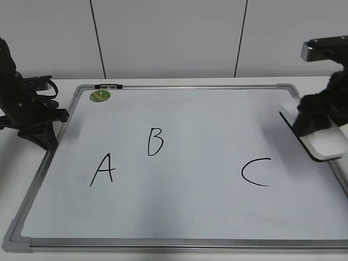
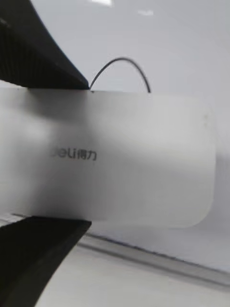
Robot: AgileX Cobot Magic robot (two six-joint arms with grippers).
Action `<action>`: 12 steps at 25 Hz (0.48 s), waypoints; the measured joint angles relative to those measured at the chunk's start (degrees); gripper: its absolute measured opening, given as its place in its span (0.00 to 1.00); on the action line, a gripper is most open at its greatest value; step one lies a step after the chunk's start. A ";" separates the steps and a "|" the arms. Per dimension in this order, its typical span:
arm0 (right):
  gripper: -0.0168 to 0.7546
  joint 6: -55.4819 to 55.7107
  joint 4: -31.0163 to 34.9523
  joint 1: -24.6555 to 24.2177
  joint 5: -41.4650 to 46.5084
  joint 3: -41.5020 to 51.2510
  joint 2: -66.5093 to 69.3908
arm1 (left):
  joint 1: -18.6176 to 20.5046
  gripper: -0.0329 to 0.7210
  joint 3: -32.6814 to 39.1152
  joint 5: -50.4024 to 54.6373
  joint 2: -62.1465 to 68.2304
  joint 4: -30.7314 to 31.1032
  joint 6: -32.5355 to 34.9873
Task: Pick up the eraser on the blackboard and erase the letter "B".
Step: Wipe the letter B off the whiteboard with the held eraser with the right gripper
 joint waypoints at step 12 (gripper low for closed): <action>0.73 -0.12 0.22 16.72 4.22 -19.48 12.25 | 0.00 0.10 -0.02 0.39 0.00 -0.14 0.00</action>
